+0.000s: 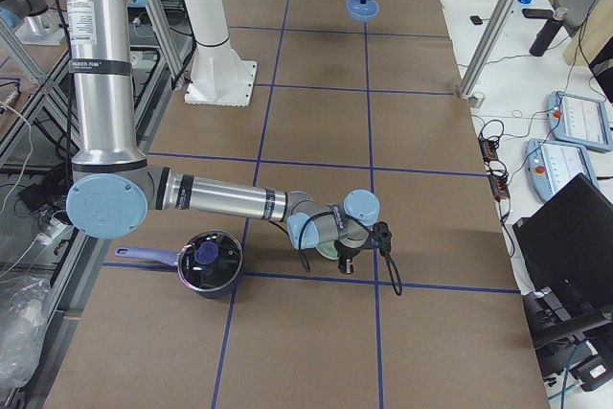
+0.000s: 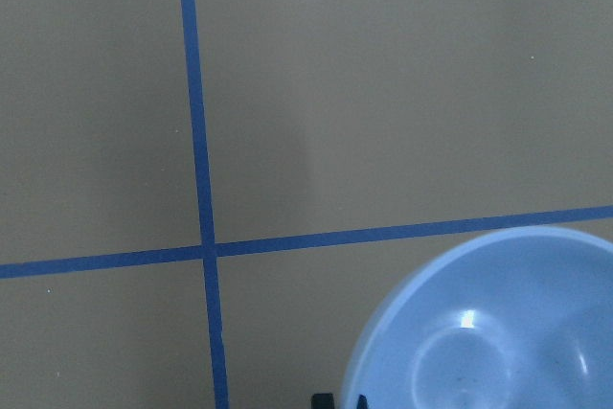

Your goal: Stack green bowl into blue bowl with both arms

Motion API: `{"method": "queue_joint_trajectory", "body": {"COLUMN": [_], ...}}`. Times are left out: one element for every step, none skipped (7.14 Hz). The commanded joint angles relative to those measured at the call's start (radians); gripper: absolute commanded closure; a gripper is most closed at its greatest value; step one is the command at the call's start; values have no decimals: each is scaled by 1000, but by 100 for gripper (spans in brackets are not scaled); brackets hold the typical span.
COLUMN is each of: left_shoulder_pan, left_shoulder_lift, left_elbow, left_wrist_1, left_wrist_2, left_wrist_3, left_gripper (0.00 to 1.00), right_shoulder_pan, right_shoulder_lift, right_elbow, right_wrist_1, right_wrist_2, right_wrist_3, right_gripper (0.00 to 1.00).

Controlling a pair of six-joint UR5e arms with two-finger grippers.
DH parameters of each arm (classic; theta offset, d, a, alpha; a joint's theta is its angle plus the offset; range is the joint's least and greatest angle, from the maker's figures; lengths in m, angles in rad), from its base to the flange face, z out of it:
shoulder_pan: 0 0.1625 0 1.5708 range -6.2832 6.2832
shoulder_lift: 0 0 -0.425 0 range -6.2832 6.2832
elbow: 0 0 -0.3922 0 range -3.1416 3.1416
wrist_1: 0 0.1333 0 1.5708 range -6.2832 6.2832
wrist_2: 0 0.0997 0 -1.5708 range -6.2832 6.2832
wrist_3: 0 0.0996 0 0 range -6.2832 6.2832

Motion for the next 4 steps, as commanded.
{"method": "queue_joint_trajectory", "body": {"left_shoulder_pan": [17, 40, 54, 92], "left_shoulder_lift": [-3, -19, -42, -64], "left_elbow": [1, 9, 21, 27], "left_wrist_1": [-1, -1, -2, -7], "left_wrist_2": [6, 6, 8, 44], "left_wrist_3": [-15, -40, -69, -110], "left_gripper": [100, 100, 100, 100], "right_shoulder_pan": [0, 0, 1, 4], "right_shoulder_lift": [9, 15, 26, 58], "right_elbow": [37, 59, 74, 112], "right_wrist_1": [-1, -14, -27, -113], "right_wrist_2": [6, 7, 29, 71], "right_wrist_3": [40, 42, 42, 42], "right_gripper": [100, 100, 100, 100]}}
